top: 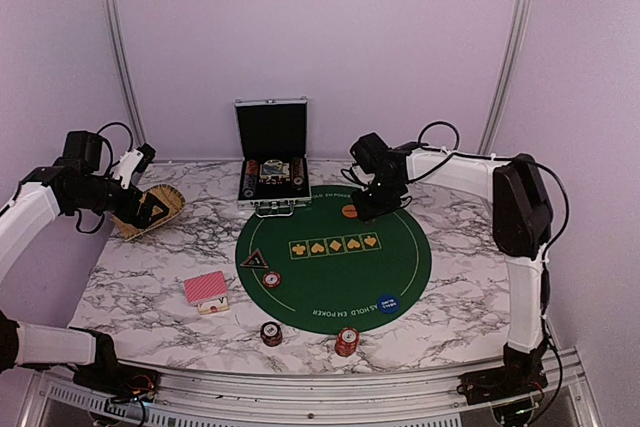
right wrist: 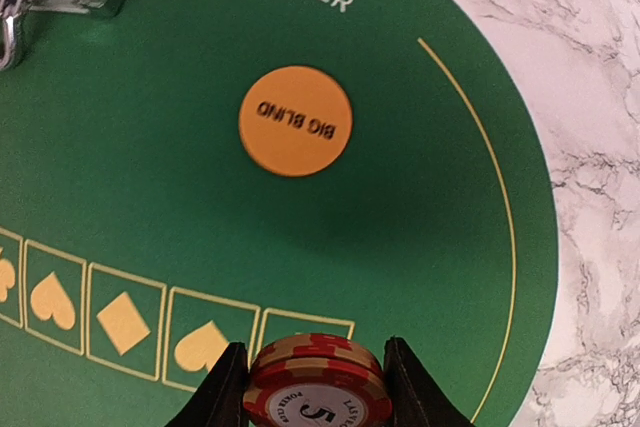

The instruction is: Distribute texas hold em gaming equipment

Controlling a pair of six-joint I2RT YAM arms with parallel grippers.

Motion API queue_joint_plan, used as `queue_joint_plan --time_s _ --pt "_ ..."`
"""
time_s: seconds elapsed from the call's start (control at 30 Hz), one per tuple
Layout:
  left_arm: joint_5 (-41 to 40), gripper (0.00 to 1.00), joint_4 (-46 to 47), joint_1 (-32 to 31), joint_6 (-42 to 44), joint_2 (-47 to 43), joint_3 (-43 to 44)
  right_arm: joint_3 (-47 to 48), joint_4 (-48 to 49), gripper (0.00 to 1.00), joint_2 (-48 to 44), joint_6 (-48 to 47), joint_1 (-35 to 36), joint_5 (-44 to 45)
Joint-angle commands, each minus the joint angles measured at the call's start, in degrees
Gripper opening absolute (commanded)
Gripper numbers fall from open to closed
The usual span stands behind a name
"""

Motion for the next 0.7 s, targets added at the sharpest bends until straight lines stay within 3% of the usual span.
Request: queue_joint_plan --time_s 0.0,0.67 --pt "1.03 0.99 -1.36 0.25 0.84 -0.55 0.91 5.80 2.65 0.19 3.78 -1.01 -2.96 0.38" --pt "1.20 0.99 -1.34 0.30 1.12 0.40 0.82 8.99 5.48 0.18 12.79 -0.97 -6.98 -1.55"
